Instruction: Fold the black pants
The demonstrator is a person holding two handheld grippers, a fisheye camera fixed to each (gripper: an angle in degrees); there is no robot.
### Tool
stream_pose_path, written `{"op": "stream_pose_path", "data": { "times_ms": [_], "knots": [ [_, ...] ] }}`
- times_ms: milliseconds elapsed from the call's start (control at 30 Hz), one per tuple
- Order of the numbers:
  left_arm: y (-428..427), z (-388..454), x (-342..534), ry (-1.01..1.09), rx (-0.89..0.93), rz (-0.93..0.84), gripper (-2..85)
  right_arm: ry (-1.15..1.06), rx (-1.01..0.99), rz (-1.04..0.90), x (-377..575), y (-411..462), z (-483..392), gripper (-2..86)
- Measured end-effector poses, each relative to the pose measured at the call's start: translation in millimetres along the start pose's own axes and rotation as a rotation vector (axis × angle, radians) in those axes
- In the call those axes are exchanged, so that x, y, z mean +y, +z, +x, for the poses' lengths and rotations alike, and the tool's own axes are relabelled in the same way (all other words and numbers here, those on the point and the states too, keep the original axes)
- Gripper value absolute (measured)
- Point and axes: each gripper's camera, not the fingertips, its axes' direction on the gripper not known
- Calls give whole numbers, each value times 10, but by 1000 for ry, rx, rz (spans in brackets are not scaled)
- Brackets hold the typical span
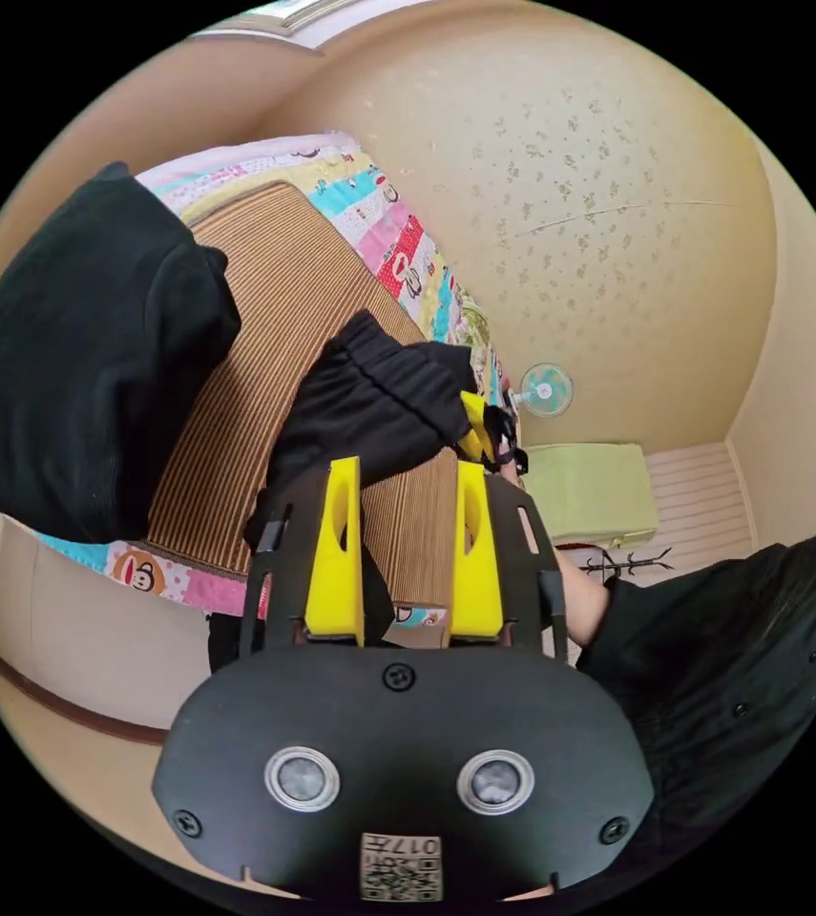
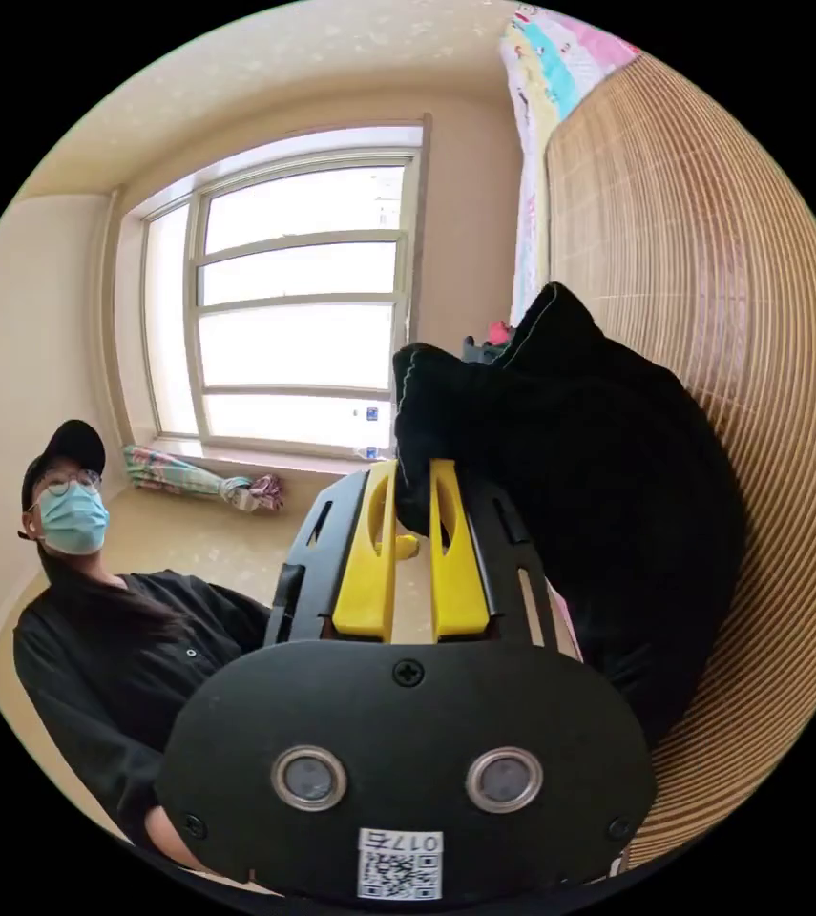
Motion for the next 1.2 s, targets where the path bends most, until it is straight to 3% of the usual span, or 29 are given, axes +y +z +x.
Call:
{"op": "stream_pose_path", "data": {
  "times_ms": [100, 233, 300, 467, 633, 700, 800, 867, 1033, 1133, 1200],
  "knots": [
    [-467, 216, 190, 21, 29, 187, 135, -202, -115, -7, 270, -143, -843, 42],
    [-822, 502, 277, 88, 199, 233, 134, -518, -168, -151, 571, -346, -2134, 31],
    [-917, 961, 286, 216, 275, 205, 133, -720, -138, -272, 810, -392, -3066, 25],
    [-1025, 2508, 345, 636, 481, 143, 137, -939, -33, -419, 1305, -337, -4509, 17],
    [-758, 4279, 490, 993, 521, -107, 175, -1107, -42, -450, 1875, -259, -5370, 17],
    [-236, 5084, 770, 1149, 529, -420, 188, -1169, -25, -406, 2133, -265, -5652, 19],
    [396, 5682, 1368, 1261, 532, -714, 144, -1245, -40, -371, 2435, -359, -5878, 26],
    [570, 5852, 1589, 1234, 657, -788, 92, -1276, -31, -364, 2585, -421, -5994, 35],
    [802, 6249, 1996, 1250, 576, -762, 53, -1309, 119, -334, 2855, -554, -6351, 63],
    [988, 6354, 1988, 1084, 612, -746, 50, -1245, 247, -166, 3072, -756, -6601, 77],
    [1201, 6321, 1887, 907, 709, -765, 49, -1234, 411, 77, 3485, -948, -6749, 93]
  ]
}}
